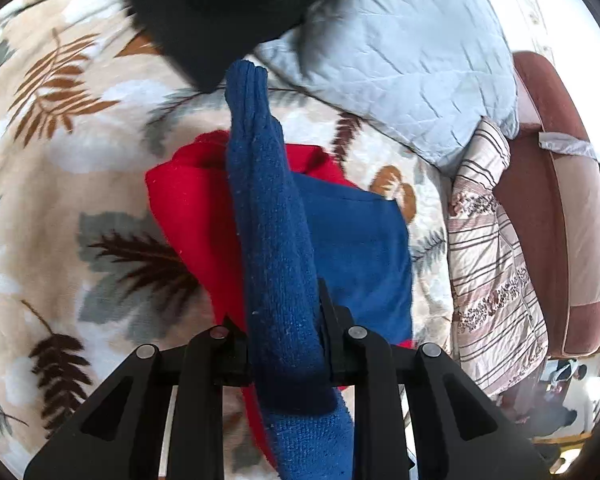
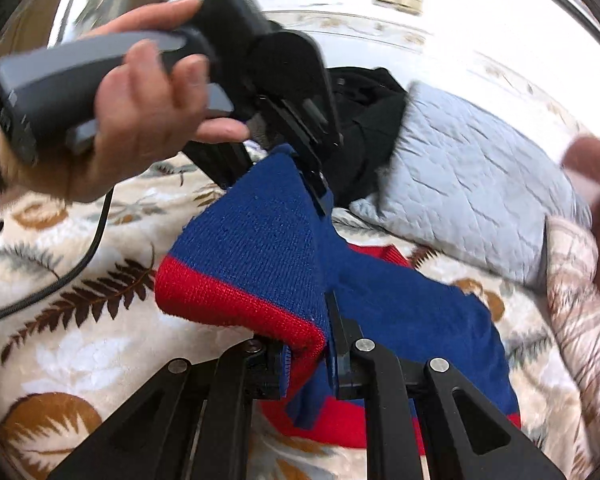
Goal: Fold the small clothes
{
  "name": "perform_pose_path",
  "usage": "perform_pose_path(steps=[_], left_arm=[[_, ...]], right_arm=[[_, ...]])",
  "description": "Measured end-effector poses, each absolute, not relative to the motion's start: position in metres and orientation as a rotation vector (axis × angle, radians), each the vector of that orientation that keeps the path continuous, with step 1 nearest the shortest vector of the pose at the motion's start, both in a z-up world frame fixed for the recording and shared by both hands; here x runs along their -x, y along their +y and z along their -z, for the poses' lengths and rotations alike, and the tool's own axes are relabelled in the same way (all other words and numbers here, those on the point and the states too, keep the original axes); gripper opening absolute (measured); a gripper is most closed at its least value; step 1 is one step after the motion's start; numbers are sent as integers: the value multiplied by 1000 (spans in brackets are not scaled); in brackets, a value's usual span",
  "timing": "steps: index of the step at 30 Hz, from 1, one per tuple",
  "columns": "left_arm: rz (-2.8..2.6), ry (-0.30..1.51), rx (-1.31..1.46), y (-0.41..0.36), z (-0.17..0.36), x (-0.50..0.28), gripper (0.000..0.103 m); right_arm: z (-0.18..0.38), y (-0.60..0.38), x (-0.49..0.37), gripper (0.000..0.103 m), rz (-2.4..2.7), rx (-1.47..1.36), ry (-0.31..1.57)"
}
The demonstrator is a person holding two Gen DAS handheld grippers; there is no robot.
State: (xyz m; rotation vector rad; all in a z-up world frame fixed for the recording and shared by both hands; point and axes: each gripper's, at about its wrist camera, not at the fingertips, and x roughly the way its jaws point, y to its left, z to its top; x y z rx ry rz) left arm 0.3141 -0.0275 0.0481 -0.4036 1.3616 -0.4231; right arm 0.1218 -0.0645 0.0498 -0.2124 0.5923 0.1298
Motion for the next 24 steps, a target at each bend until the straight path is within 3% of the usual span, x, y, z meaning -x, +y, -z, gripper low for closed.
perform_pose_path(steps=[24], left_arm=[[403,1419,175,-226,-32,-322,20]], right_arm=[[-29,-268,-116,12,-33,-654,725]])
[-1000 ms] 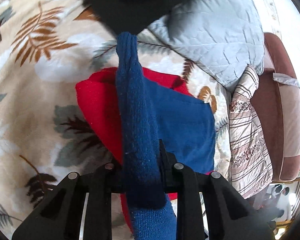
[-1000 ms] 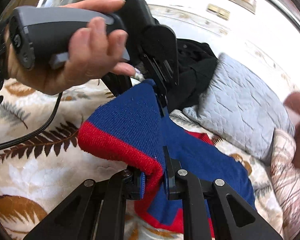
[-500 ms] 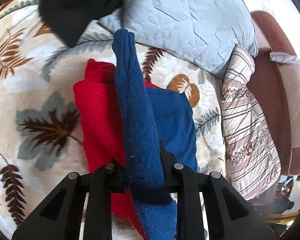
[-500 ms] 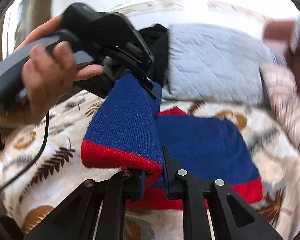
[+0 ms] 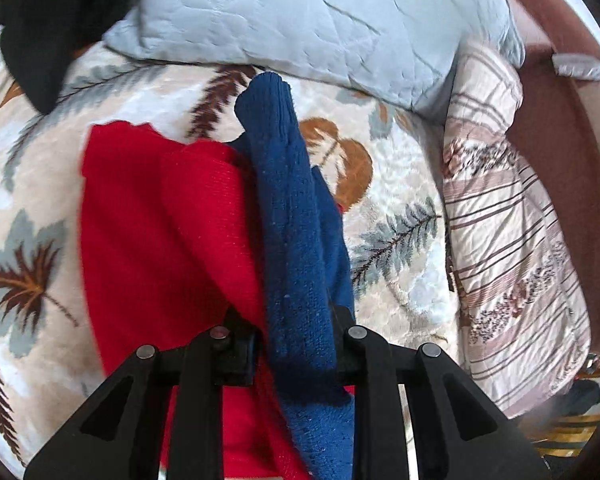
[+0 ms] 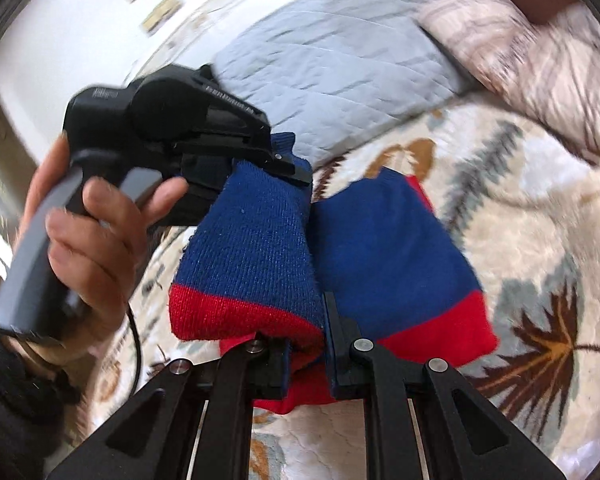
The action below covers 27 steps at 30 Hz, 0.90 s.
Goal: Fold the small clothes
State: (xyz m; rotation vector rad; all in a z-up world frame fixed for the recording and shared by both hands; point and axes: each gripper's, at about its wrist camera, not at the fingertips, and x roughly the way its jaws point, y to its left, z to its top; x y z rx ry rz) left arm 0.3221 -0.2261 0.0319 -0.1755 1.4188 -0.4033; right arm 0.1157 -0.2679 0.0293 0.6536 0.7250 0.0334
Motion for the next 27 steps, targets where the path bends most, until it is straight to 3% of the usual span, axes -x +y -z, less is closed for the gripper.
perform_pose_path(steps=[5,9,12,17,22,27], left_arm=[[374,1457,121,-258,-7,-326,24],[392,1442,151,-269,1,-325,46],[442,1419,252,-264,-9,-323,49],[437,1334,336,-223,-38,-322,53],[368,1269,438,-147,-40,-305,63],[371,1316,510,-116,-7,-285,63]], right_arm=[[-6,-306,-115,12,2,-839,780],[22,-325,-118,14,15,-987,858],[30,-331,-119,22,25,-1024,882],[17,-339,-107,30,80,-1008,851],[-26,-365,-83,35,206,-945,590],[-23,-362,-170,39,6,-886,698]])
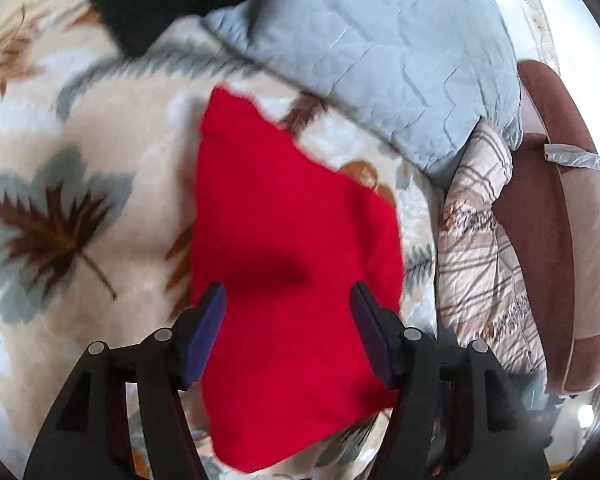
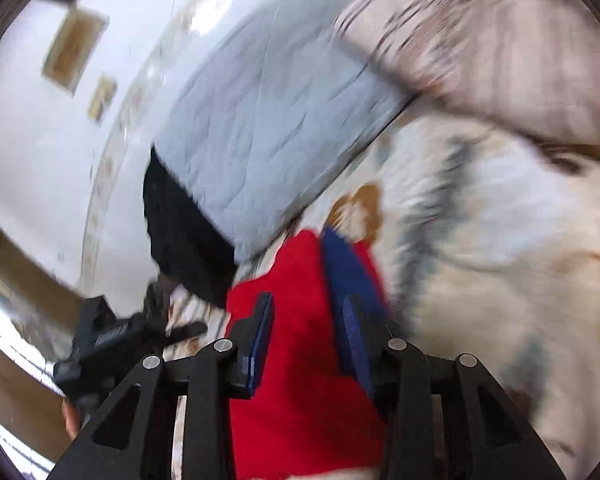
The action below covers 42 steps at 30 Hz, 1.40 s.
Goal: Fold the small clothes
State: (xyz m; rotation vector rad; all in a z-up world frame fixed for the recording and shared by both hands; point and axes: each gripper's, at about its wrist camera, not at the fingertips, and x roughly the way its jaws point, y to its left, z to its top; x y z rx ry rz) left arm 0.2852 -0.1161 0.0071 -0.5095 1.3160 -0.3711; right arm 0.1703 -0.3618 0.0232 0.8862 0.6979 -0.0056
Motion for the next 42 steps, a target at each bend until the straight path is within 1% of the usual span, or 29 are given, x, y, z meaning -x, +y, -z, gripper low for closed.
perform_pose_path(steps=[3,4,5,6,7,10,12,15,17,19,21,23,24,25,26,27,28,30,31,32,33,34,35,36,38,40,42], left_arm=[[387,1322,483,-115,2,-277,63],[395,1320,468,-115,2,-274,63],[402,1318,455,-115,3,-272,63],[410,1314,439,-117,3,-271,63],[414,1310,428,-118,4,-269,64],[425,1301,407,-123,12,-267,69],[423,1314,407,-127,20,-266,72],[417,1333,411,-131,27,-265,76],[412,1333,422,-128,24,-261,76],[421,1319,406,-123,15,-251,75],[452,1296,411,-117,8,-236,75],[472,1292,415,-117,9,-221,75],[481,1297,409,-120,12,-213,75],[477,1313,383,-125,19,-206,75],[464,1336,346,-132,28,-201,75],[457,1355,328,-136,35,-198,75],[453,1372,321,-139,43,-194,75],[442,1330,300,-142,45,-187,76],[437,1328,291,-143,44,-187,76],[430,1336,287,-144,44,-188,76],[424,1356,287,-144,42,-188,76],[426,1363,298,-143,38,-188,76],[438,1351,314,-140,32,-185,76],[453,1320,326,-134,25,-182,76],[441,1264,328,-127,15,-178,76],[404,1271,332,-122,22,-181,76],[376,1347,350,-117,41,-188,77]], right_arm=[[5,-348,-227,38,-31,-848,872],[14,-343,-243,25,-51,-820,935],[19,-339,-254,15,-57,-785,977],[17,-338,-255,15,-61,-769,967],[9,-337,-254,14,-84,-758,915],[-15,-341,-247,14,-91,-706,786],[-9,-347,-252,14,-33,-698,802],[27,-356,-256,14,49,-699,910],[32,-362,-248,16,26,-742,897],[20,-367,-234,24,-4,-779,877],[9,-374,-216,25,-38,-801,858],[2,-379,-196,41,-106,-830,852],[5,-378,-186,52,-133,-837,870],[9,-376,-181,51,-131,-825,902],[13,-371,-183,44,-125,-807,927],[16,-366,-179,16,-136,-771,950],[12,-361,-176,15,-156,-752,930],[-4,-357,-162,13,-174,-721,849],[-5,-357,-157,12,-160,-713,835],[2,-357,-158,13,-126,-701,866],[13,-357,-160,16,-90,-689,920],[21,-360,-158,22,-76,-708,938],[18,-364,-155,23,-73,-741,928],[12,-366,-151,27,-79,-765,914],[-1,-366,-141,27,-92,-764,877],[-6,-362,-131,26,-75,-713,853],[10,-355,-134,23,-43,-653,945]])
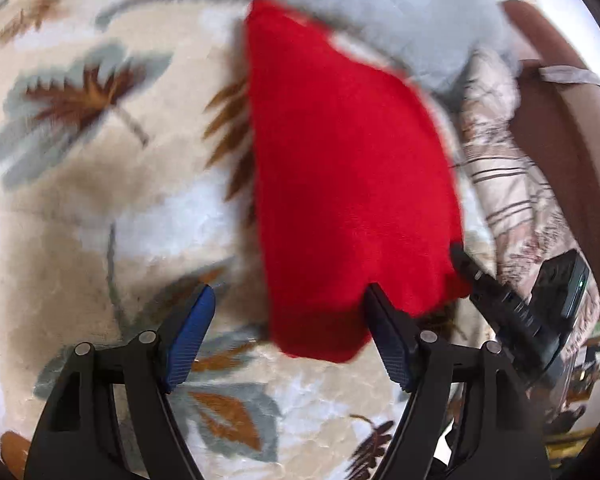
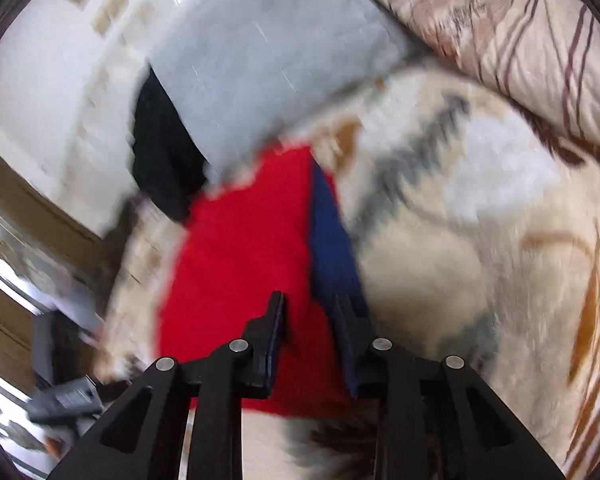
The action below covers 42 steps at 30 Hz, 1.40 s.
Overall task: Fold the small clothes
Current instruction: 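Release the folded sweater and press it flat with both tools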
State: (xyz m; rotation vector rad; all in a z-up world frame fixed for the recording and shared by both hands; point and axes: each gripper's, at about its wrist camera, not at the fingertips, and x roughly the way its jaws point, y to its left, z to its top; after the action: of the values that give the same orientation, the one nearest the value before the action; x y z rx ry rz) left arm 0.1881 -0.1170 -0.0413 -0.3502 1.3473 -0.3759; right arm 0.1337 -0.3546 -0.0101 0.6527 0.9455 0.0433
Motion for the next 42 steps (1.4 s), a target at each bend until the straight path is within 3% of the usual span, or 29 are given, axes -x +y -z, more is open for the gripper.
perform_pose_path(steps=[2,6,9,10,17,18,19,23,26,30,33,34,42], left_arm=[[391,1365,412,-110,43,-189,76],[451,1266,484,-100,12,-195,76],[440,1237,495,-105,-4,-223,76],[429,1233,488,-107,-6,-230,76],[331,1265,379,-136,20,-275,76],[321,1284,374,-136,32,-280,81],[320,1296,392,-136,41,-283,89],[339,1317,499,-123,50,-285,92],[347,1239,497,-114,31,-266,92],[286,1201,417,-121,37,-252,93],[260,1203,392,-126,39,-250,94],[252,1197,392,-126,34,-248,94],[214,1119,249,-133,18,-218,94]], right_arm=[[22,-351,-134,23,-28,-620,997],[-15,-357,-139,29,2,-593,871],[-28,-364,-169,46,-23,-651,831],[-26,-364,-183,47,-34,-663,834],[8,-360,-246,43,7,-708,922],[10,-358,-251,19,5,-683,913],[12,-355,-254,15,15,-619,906],[20,-358,-257,15,31,-590,938],[3,-363,-238,22,3,-628,862],[-4,-361,-212,23,-78,-654,771],[21,-351,-216,23,-12,-523,915],[18,-352,-211,28,-1,-504,897],[-16,-340,-166,28,-64,-530,807]])
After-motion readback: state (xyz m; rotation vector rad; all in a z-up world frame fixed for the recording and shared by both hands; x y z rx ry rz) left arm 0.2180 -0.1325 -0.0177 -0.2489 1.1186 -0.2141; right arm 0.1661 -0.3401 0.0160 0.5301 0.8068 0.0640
